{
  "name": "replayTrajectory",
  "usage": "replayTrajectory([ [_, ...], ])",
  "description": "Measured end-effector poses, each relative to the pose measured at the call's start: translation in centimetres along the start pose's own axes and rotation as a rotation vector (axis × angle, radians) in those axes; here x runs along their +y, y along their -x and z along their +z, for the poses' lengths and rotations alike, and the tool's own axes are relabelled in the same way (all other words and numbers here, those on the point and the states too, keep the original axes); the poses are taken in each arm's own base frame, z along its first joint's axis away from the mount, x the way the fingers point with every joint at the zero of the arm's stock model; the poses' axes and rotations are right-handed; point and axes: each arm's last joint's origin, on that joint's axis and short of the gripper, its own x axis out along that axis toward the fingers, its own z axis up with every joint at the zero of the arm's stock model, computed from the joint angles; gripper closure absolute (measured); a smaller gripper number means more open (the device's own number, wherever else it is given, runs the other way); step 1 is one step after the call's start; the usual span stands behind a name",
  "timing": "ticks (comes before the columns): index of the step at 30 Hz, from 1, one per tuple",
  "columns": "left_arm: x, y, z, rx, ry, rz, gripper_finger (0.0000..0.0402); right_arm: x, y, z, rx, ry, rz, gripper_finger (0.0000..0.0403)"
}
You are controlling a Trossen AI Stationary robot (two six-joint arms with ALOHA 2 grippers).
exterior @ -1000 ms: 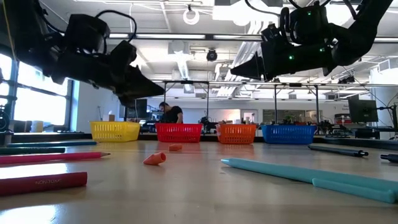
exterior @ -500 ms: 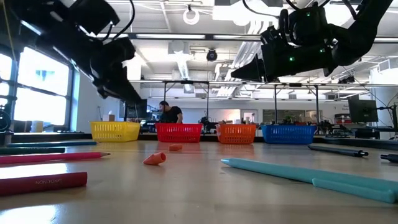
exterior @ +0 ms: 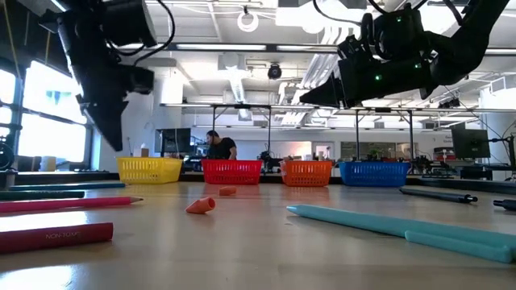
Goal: Sort crayons/erasers/pens/pencils in bins
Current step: Put the blue pencil into the blue basket
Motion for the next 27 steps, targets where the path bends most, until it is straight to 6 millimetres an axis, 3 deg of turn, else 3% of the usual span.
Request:
replayTrajectory([
  [5, 1.2, -0.5, -0.1, 0.038, 0.058, 0.031, 0.0384, 0.0, 0.0, 0.0, 0.000, 0.000, -0.002, 0.0401],
  [17, 3.6, -1.0, 0.7, 0.076, 0.214, 0.018, 0.0285, 0.0, 0.0, 0.0, 0.000, 0.000, -0.003, 0.0401],
  [27, 4.6, -2.0, 1.2, 0.116, 0.257, 0.030, 0.0275, 0.0, 0.0, 0.0, -0.001, 0.000, -0.003, 0.0401],
])
